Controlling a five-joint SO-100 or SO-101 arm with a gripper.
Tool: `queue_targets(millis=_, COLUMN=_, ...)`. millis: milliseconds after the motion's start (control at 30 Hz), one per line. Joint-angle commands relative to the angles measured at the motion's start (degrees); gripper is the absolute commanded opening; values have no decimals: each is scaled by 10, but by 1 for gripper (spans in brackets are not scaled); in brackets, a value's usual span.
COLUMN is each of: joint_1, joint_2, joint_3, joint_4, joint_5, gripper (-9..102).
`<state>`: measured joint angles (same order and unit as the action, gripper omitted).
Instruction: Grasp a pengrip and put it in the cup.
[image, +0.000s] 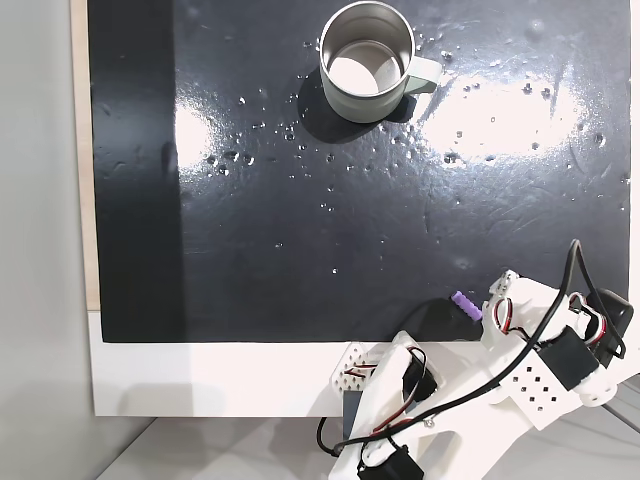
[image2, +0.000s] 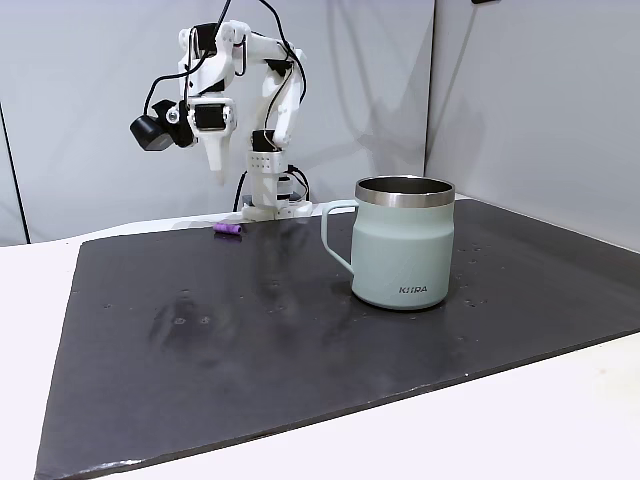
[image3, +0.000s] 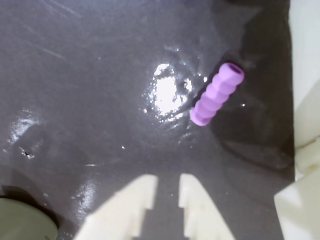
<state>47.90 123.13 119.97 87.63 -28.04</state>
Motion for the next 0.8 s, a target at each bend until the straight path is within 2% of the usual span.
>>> queue_targets(millis=0, joint_1=8, joint_2=11, joint_3=12, joint_4=-26, joint_5=-1, gripper=18)
queue_targets(millis=200, joint_1=16, joint_2=5, joint_3=67, joint_4=-61, joint_5=-16, gripper=33)
queue_targets(millis=767, joint_1=57, joint_2=47, joint_3=219, joint_4=-131, joint_5=-66, gripper=35)
